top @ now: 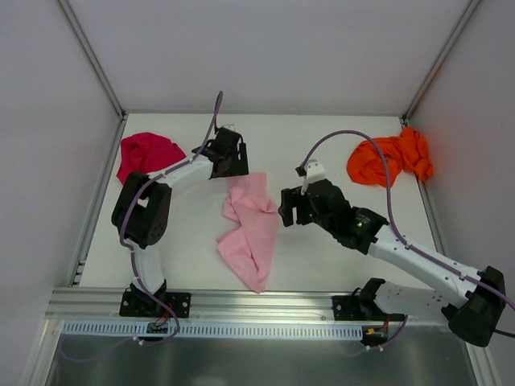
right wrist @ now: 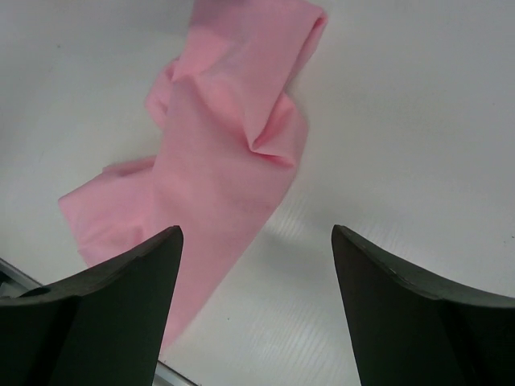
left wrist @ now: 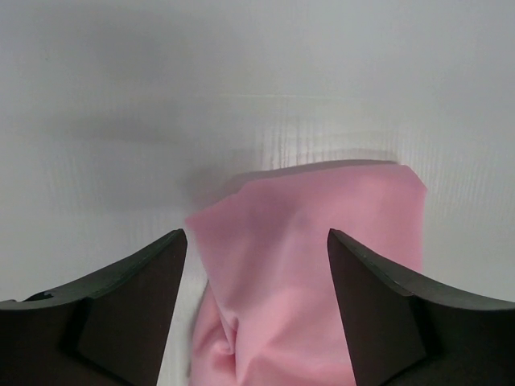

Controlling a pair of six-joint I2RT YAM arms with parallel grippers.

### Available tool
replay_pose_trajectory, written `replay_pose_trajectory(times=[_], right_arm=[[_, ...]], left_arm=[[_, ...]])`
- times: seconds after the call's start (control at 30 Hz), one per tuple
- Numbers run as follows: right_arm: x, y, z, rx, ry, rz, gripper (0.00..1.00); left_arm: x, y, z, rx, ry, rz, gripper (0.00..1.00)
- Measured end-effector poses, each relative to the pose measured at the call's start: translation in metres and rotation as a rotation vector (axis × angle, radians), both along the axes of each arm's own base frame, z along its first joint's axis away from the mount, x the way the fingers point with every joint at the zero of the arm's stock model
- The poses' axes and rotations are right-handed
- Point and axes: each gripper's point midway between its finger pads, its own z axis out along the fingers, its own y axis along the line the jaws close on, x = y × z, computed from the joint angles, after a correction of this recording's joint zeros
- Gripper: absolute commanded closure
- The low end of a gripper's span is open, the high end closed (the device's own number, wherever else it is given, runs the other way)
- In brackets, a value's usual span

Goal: Fold and stack the t-shirts
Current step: Flatten out the tshirt

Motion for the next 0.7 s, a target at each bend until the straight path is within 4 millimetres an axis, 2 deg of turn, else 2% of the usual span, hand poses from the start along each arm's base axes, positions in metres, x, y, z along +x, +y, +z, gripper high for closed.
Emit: replay_pose_trajectory(times=[0.1, 0.13, 0.17, 0.2, 0.37, 0.4, 0.5, 0.53, 0.6, 0.63, 0.7], right_arm=[[-0.016, 0.015, 0.001, -0.007, -0.014, 0.045, 0.21], [-0.021, 0.018, 0.001, -0.011, -0.02, 0.055, 0.21], [-0.025, 0.022, 0.001, -0.016, -0.026, 0.063, 0.21], [-0.028, 0.024, 0.0, -0.023, -0.031, 0.067, 0.21], [-0.053, 0.044, -0.012, -0.083, -0.046, 0.131, 0.2], [-0.058, 0.048, -0.016, -0.099, -0.047, 0.143, 0.2], [-0.071, 0.057, -0.024, -0.131, -0.048, 0.172, 0.2], [-0.075, 0.059, -0.026, -0.134, -0.048, 0.18, 0.2], [-0.079, 0.06, -0.026, -0.132, -0.047, 0.182, 0.2], [-0.081, 0.061, -0.026, -0.127, -0.046, 0.185, 0.2], [-0.086, 0.064, -0.027, -0.121, -0.041, 0.193, 0.2]], left_arm=[[0.002, 0.005, -0.006, -0.006, 0.019, 0.008, 0.27], [0.001, 0.005, -0.009, -0.006, 0.027, 0.005, 0.2], [0.0, 0.003, -0.012, -0.011, 0.036, -0.001, 0.19], [-0.001, 0.002, -0.013, -0.014, 0.041, -0.004, 0.24], [-0.004, 0.0, -0.016, -0.023, 0.052, -0.013, 0.25], [-0.005, 0.0, -0.017, -0.026, 0.057, -0.016, 0.27], [-0.005, -0.001, -0.02, -0.032, 0.064, -0.02, 0.44], [-0.006, -0.002, -0.021, -0.035, 0.067, -0.022, 0.6], [-0.006, -0.004, -0.023, -0.045, 0.073, -0.026, 0.71], [-0.006, -0.005, -0.024, -0.048, 0.075, -0.028, 0.84], [-0.006, -0.006, -0.028, -0.051, 0.083, -0.028, 0.96]])
